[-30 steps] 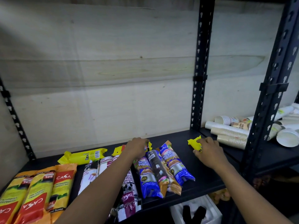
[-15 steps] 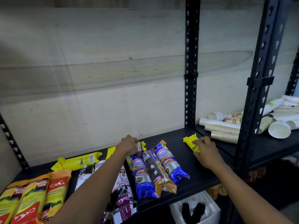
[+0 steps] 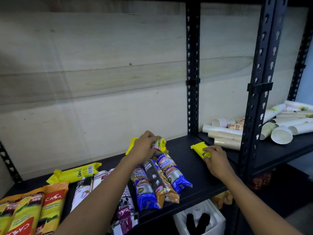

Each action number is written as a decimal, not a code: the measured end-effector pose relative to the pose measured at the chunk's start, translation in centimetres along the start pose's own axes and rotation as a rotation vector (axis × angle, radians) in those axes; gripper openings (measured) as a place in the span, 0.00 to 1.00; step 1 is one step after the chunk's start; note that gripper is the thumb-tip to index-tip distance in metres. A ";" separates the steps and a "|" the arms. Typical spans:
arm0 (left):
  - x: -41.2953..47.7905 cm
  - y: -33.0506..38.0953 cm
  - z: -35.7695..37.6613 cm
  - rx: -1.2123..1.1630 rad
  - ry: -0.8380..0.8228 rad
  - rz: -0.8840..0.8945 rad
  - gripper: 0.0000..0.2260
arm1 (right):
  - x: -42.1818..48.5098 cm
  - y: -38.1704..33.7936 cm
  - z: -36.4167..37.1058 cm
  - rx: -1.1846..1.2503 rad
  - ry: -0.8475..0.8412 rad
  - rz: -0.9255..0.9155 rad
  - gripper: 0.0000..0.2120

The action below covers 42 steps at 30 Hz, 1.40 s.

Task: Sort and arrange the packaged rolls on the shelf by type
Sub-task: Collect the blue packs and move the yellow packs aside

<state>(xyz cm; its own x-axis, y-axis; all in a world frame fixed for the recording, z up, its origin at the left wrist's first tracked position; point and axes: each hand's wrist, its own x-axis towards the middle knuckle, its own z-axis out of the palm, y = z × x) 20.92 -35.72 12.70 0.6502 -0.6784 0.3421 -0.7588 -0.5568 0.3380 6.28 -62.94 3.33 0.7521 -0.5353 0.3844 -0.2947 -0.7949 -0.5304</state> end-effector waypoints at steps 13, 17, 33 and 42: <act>2.0 11.2 7.6 0.174 -0.176 0.440 0.28 | -1.1 1.2 -5.0 0.173 0.008 0.101 0.13; 1.9 12.4 9.4 0.238 -0.217 0.531 0.27 | -1.2 0.8 -5.3 0.176 0.014 0.085 0.13; 1.4 12.6 11.8 -0.020 -0.307 0.444 0.29 | -1.3 1.7 -3.9 0.082 -0.026 0.122 0.13; 0.9 13.0 11.7 -0.090 -0.264 0.393 0.19 | -1.2 1.7 -5.0 0.077 -0.123 0.068 0.13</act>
<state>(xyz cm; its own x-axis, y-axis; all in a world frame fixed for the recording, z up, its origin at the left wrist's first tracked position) 11.18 -49.22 7.16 0.2734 -0.9343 0.2286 -0.9312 -0.1975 0.3063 1.92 -65.07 5.69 0.7997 -0.5446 0.2528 -0.3049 -0.7311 -0.6104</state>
